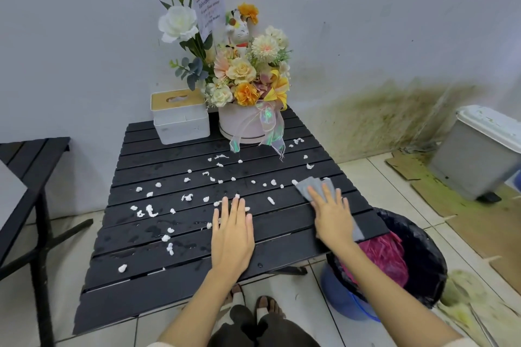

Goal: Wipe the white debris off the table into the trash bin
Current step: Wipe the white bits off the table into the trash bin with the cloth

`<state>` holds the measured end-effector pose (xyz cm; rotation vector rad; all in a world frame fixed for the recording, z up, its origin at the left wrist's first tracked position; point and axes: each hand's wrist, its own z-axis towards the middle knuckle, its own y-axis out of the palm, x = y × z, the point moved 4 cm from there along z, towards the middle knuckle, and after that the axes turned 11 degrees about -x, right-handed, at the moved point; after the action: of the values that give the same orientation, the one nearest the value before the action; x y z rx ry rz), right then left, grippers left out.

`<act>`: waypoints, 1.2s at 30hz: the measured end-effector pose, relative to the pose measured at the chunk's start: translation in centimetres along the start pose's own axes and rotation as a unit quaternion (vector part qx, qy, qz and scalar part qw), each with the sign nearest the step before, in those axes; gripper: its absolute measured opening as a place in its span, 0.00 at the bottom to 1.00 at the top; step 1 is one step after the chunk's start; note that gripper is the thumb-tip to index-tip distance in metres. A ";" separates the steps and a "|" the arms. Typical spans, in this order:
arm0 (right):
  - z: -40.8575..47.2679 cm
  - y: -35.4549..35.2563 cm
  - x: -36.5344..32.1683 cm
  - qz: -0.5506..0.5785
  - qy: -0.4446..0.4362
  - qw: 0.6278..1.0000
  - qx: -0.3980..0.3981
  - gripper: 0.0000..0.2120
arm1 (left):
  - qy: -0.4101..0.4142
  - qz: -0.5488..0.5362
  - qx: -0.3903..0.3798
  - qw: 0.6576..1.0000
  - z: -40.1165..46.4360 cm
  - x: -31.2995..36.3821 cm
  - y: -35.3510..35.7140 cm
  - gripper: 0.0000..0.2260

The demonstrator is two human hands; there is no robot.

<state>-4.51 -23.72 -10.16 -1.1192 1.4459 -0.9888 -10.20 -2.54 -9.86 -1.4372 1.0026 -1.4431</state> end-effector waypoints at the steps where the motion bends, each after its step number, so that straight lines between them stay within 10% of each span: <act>1: 0.1 -0.6 0.6 0.020 0.011 1.000 0.000 0.21 | -0.001 0.007 -0.001 1.000 0.1 0.0 0.1 0.22; 8: -0.2 -3.7 -6.2 0.101 -0.046 0.988 0.111 0.20 | 0.021 0.049 0.045 0.998 -0.2 0.9 -1.1 0.20; 12: 1.0 1.1 -11.0 0.013 -0.131 0.991 -0.010 0.20 | 0.021 0.050 0.067 0.996 -0.5 0.9 -1.6 0.21; 27: -0.6 -2.6 -1.2 0.141 -0.024 0.989 0.035 0.20 | 0.056 0.035 0.113 0.991 -1.1 2.5 -2.2 0.15; 36: -1.1 -2.6 -1.7 0.169 -0.062 0.983 0.037 0.19 | 0.114 0.042 -0.034 0.992 -2.5 7.8 2.7 0.26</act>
<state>-5.12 -22.65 -7.13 -0.8318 1.4274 -0.7144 -12.47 -10.87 -9.89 -1.2812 1.2491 -1.5489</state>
